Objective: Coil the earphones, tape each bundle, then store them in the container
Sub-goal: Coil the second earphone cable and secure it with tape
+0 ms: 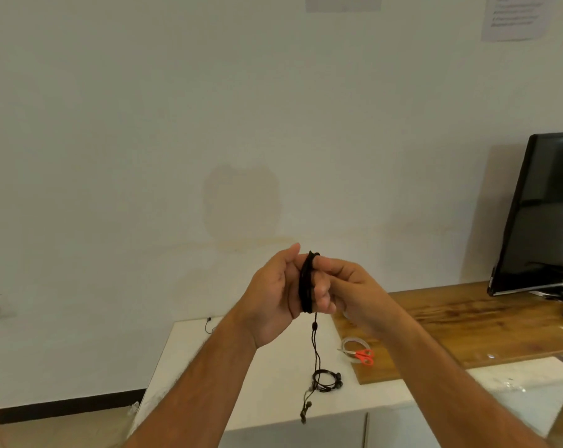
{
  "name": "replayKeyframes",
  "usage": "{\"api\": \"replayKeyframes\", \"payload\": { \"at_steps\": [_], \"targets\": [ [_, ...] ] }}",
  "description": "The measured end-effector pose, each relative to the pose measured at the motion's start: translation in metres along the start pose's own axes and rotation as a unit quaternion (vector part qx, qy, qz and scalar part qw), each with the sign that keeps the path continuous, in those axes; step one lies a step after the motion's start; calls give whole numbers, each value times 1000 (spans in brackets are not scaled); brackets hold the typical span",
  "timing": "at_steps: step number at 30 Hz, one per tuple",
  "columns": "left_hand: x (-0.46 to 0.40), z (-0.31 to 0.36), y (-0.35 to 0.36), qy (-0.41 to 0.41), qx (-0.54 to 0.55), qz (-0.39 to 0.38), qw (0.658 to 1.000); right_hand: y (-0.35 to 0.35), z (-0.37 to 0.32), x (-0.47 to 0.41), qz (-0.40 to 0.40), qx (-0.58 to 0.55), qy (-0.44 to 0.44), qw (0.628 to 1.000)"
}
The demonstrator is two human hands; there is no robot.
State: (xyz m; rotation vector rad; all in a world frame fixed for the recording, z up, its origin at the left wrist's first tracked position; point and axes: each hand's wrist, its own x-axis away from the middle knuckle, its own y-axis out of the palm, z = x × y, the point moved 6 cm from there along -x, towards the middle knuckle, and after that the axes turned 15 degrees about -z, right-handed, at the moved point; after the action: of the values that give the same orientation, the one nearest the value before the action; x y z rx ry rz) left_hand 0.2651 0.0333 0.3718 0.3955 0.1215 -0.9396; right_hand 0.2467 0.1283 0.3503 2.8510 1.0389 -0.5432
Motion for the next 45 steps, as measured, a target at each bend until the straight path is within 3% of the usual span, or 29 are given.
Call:
{"api": "replayKeyframes", "payload": {
  "at_steps": [5, 9, 13, 20, 25, 30, 35, 37, 39, 45],
  "targets": [
    [0, 6, -15, 13, -28, 21, 999, 6, 27, 10, 40, 0, 48, 998],
    [0, 5, -20, -4, -60, 49, 997, 16, 36, 15, 20, 20, 94, 995],
    [1, 0, -24, -13, -160, 106, 981, 21, 36, 18, 7, 41, 122, 992],
    [-1, 7, -29, 18, -165, 122, 979, 34, 38, 26, -27, 71, 179, 981],
    [3, -1, -32, -52, -276, 104, 954, 27, 22, 32, -36, 191, 240, 951],
    [7, -27, -34, -179, -376, 66, 907, 18, -13, 22, -68, 408, 227, 881],
    [10, -34, -19, -236, -336, 11, 912, 14, -32, 12, -74, 493, 171, 850],
    [11, -35, -18, -239, -274, -1, 932, 9, -37, 9, -61, 476, 142, 866],
    [11, -33, -19, -237, -222, -1, 946, 3, -40, 9, -48, 393, 120, 911],
    [16, -25, -9, -244, -151, -24, 958, -15, -39, 11, -19, 223, 50, 973]
  ]
}}
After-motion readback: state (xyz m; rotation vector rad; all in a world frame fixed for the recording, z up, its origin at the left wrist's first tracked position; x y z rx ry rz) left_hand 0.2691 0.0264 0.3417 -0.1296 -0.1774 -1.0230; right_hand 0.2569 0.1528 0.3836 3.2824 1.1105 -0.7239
